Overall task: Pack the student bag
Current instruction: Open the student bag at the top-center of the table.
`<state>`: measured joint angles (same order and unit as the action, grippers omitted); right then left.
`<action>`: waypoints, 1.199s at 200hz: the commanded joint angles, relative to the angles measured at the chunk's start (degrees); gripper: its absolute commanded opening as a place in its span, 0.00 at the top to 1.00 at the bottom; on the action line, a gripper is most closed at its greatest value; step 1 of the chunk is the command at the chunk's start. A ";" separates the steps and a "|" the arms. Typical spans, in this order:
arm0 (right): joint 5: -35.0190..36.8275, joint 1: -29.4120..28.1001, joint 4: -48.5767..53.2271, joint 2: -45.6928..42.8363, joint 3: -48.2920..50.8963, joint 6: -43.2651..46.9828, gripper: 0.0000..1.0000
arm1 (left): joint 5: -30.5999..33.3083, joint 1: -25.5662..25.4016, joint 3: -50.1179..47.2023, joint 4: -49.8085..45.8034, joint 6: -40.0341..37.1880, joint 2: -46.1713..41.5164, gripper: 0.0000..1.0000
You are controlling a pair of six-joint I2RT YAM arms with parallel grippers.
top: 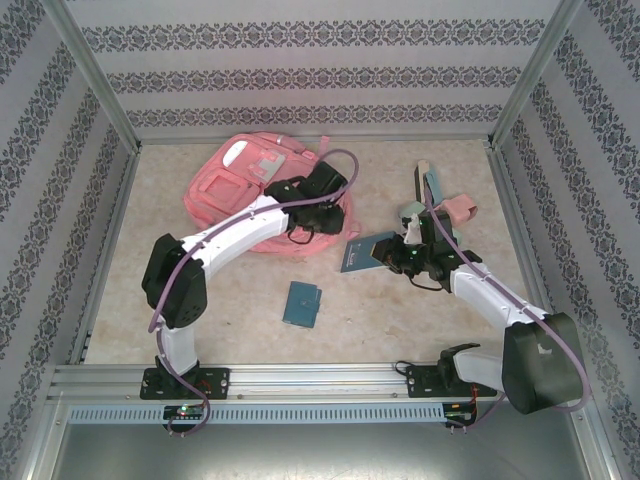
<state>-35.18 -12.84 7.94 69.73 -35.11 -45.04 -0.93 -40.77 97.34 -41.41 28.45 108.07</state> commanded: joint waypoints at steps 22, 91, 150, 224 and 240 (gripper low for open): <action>-1.01 0.63 -2.16 -1.35 0.75 -0.75 1.00 | 17.63 2.52 8.36 -7.78 -11.88 6.66 0.68; -0.65 0.66 -2.08 -3.20 1.53 -1.43 1.00 | 18.48 4.99 13.09 -8.33 -17.14 16.65 0.58; -0.92 0.67 -3.39 -2.94 1.10 -2.36 1.00 | 19.85 5.00 11.62 -8.67 -18.33 16.93 0.88; -3.30 0.04 -23.80 -0.66 2.41 -15.21 1.00 | 9.68 7.91 16.55 -9.25 -12.74 4.25 1.00; -2.16 -0.88 -31.20 1.35 2.99 -19.21 1.00 | 7.37 9.31 16.06 -7.98 -11.88 1.62 1.00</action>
<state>-37.36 -12.91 -8.40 69.19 -33.01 -57.04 11.11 -32.88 110.41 -49.74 13.80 116.95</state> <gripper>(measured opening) 0.191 0.060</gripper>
